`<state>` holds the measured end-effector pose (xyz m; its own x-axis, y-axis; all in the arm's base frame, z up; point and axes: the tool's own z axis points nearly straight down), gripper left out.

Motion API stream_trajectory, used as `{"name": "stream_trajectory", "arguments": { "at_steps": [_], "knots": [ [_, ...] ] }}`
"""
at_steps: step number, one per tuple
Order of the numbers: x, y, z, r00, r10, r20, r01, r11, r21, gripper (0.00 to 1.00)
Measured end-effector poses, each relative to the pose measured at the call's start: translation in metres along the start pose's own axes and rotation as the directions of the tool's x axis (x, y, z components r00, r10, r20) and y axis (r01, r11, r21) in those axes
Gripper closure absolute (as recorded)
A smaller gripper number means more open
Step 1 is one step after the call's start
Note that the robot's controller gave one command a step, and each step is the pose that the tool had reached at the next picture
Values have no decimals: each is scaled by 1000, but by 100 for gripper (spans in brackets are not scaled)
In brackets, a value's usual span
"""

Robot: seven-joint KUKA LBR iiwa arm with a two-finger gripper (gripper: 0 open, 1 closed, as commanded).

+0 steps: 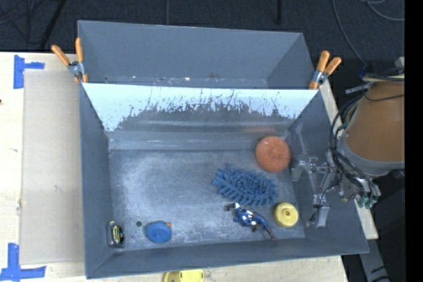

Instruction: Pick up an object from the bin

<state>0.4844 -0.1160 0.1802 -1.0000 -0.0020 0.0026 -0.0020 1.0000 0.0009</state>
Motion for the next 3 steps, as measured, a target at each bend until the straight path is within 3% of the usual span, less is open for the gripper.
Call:
{"name": "stream_trajectory", "arguments": {
  "at_steps": [1, 2, 3],
  "knots": [
    [9, 56, 84, 1000, 6, 4, -6, 1000, 0, 0],
    [10, 70, 89, 999, 49, 2, -49, 999, 0, 0],
    [11, 77, 80, 967, -254, 2, 254, 967, 1, 0]
  ]
}}
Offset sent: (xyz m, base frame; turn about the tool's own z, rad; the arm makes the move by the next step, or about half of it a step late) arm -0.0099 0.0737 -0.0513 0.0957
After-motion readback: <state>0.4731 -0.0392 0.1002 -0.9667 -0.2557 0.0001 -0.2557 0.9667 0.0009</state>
